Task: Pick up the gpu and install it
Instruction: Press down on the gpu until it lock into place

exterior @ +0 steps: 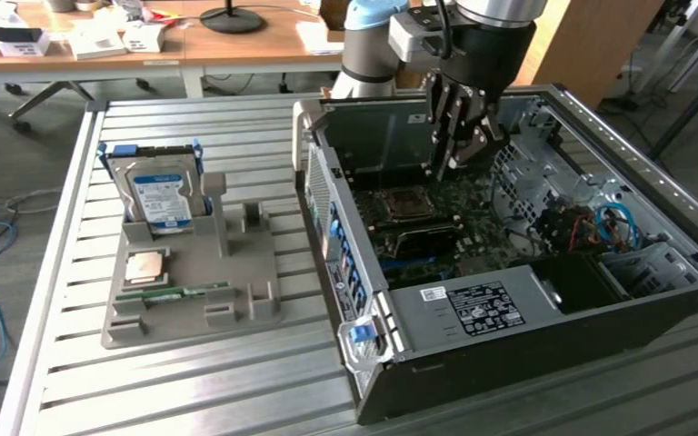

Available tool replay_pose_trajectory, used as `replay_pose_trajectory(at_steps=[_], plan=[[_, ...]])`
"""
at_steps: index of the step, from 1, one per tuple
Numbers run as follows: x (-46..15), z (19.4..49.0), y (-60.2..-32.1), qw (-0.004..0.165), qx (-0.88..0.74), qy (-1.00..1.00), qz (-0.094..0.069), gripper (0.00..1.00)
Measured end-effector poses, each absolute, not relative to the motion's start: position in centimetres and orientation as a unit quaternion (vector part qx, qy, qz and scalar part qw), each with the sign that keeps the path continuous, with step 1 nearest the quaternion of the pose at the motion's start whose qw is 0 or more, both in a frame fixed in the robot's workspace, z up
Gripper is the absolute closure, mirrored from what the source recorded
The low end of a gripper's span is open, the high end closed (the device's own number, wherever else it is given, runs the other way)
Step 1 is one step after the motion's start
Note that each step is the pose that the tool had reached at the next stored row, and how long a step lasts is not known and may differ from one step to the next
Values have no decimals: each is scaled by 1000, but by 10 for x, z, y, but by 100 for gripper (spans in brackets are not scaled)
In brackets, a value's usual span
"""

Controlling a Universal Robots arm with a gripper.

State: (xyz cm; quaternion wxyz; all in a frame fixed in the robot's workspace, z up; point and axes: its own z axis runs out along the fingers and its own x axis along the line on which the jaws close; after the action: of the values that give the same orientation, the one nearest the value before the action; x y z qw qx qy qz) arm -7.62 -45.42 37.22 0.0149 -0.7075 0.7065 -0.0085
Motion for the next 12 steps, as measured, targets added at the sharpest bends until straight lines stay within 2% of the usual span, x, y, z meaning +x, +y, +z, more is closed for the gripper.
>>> replay_pose_trajectory(at_steps=[5, 7, 8, 10, 12], plan=[[-76, 372, -454, 15, -707, 707, -8, 68], [-76, 372, -454, 15, -707, 707, -9, 80], [-76, 372, -454, 15, -707, 707, -9, 80], [-76, 372, -454, 15, -707, 707, -9, 89], [-76, 372, -454, 15, -707, 707, -9, 89]])
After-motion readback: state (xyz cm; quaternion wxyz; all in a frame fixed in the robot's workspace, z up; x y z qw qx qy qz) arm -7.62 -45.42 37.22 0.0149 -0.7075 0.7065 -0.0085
